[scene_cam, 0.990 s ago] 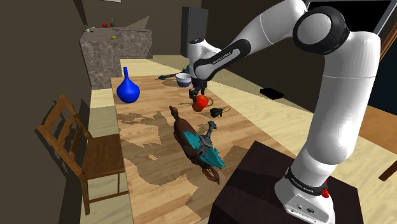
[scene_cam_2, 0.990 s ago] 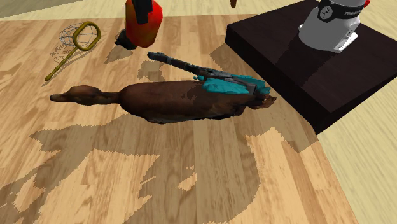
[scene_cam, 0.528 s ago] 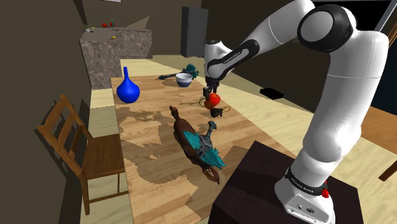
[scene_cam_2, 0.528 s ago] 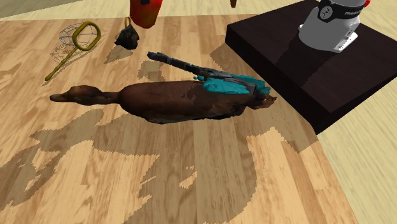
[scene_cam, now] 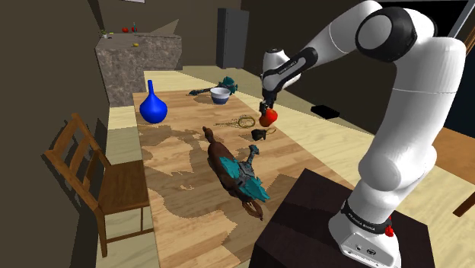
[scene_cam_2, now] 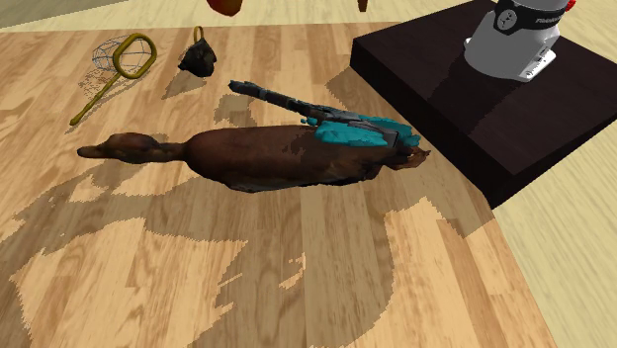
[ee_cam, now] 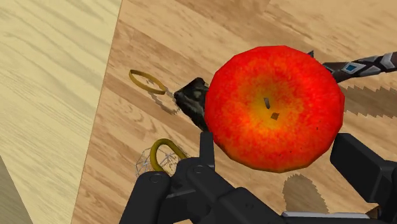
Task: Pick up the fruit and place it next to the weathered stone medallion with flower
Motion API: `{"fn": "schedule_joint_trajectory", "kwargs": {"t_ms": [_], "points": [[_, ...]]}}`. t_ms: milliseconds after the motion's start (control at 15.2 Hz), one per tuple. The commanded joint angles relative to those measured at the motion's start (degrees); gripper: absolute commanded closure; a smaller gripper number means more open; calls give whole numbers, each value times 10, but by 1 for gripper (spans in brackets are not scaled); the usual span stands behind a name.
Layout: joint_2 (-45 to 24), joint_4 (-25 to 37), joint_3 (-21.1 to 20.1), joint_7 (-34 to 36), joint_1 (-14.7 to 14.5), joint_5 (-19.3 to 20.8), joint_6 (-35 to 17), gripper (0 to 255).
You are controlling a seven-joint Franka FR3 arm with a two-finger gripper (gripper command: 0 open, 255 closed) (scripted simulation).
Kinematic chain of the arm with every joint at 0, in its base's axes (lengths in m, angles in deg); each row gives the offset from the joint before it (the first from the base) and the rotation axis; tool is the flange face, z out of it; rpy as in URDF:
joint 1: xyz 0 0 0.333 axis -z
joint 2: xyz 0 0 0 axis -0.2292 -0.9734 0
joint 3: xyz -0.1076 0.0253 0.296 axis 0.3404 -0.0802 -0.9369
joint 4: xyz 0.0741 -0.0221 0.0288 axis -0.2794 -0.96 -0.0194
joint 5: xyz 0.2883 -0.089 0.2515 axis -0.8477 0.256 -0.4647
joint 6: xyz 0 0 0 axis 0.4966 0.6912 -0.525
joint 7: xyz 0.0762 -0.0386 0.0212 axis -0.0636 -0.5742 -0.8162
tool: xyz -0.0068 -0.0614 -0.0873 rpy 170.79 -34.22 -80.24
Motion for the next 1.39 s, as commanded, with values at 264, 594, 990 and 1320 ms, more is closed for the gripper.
{"fn": "schedule_joint_trajectory", "kwargs": {"t_ms": [264, 594, 990, 1320], "points": [[-19, 23, 23, -92, 53, -26, -16, 255], [-45, 57, 35, -166, 98, -52, -22, 255], [-71, 45, 38, -155, 97, -45, -60, 255], [-96, 38, 41, -145, 96, -38, -91, 255]]}}
